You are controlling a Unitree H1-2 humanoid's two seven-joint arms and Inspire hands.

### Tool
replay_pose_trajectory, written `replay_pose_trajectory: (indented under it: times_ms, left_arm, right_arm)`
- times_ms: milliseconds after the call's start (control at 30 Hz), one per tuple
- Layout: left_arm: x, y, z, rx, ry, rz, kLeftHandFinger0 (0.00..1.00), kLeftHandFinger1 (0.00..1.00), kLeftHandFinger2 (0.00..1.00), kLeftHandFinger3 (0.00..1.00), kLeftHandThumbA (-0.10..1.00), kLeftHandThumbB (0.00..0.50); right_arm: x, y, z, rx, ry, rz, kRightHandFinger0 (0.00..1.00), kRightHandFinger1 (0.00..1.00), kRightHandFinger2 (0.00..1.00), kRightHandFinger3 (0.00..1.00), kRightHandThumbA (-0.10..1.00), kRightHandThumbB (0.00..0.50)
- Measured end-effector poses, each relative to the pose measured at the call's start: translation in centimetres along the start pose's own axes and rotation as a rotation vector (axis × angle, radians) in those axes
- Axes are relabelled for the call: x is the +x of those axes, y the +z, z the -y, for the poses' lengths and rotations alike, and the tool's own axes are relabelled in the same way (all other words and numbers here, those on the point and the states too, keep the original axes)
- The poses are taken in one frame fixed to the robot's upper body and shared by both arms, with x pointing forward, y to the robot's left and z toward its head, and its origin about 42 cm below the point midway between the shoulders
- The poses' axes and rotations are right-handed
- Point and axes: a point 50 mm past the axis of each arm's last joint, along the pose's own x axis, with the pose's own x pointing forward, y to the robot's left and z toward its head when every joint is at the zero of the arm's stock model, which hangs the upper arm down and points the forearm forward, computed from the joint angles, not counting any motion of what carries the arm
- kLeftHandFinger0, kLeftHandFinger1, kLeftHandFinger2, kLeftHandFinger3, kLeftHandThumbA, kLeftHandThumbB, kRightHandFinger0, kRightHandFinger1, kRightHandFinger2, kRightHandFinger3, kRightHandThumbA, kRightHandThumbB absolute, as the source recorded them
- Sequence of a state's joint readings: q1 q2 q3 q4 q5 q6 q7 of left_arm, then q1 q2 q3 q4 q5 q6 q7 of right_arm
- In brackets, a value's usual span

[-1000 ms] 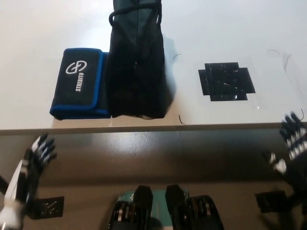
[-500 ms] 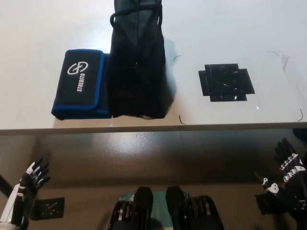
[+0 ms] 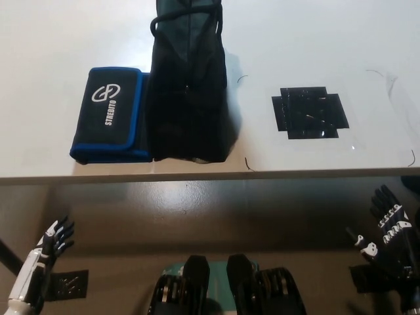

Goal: Use both hands to pick up the lunch bag on the right hand side and smoothly move it near the note book on the left hand side

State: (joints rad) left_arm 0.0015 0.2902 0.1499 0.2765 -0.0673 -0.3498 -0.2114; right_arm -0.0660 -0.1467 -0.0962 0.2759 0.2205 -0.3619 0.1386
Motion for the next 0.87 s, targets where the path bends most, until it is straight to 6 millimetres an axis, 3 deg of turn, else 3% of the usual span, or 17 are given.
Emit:
replay_pose_trajectory:
  times_ms: [233, 333, 533, 633, 867]
  left_arm:
    - [-0.6, -0.3, 0.0, 0.001, 0.000, -0.009, 1.00, 1.00, 1.00, 1.00, 1.00, 0.129]
    - [-0.9, -0.4, 0.0, 0.001, -0.001, -0.013, 1.00, 1.00, 1.00, 1.00, 1.00, 0.105]
    - [-2.5, -0.7, 0.1, 0.009, -0.003, -0.033, 1.00, 1.00, 1.00, 1.00, 1.00, 0.116]
    - [-2.5, -0.7, 0.0, 0.013, -0.004, -0.034, 1.00, 1.00, 1.00, 1.00, 1.00, 0.129]
    - [-2.5, -0.7, 0.0, 0.021, -0.006, -0.033, 1.00, 1.00, 1.00, 1.00, 1.00, 0.123]
  right_arm:
    - [0.0, 0.0, 0.0, -0.001, 0.000, 0.003, 1.00, 1.00, 1.00, 1.00, 1.00, 0.191]
    - [-0.2, 0.0, 0.0, -0.001, -0.001, 0.001, 1.00, 1.00, 1.00, 1.00, 1.00, 0.187]
    - [-2.1, -0.7, 0.2, -0.002, -0.012, -0.030, 1.00, 1.00, 1.00, 1.00, 1.00, 0.172]
    - [-2.2, -0.8, 0.1, -0.003, -0.013, -0.032, 1.00, 1.00, 1.00, 1.00, 1.00, 0.153]
    - [-2.2, -0.7, 0.1, -0.015, -0.008, -0.026, 1.00, 1.00, 1.00, 1.00, 1.00, 0.161]
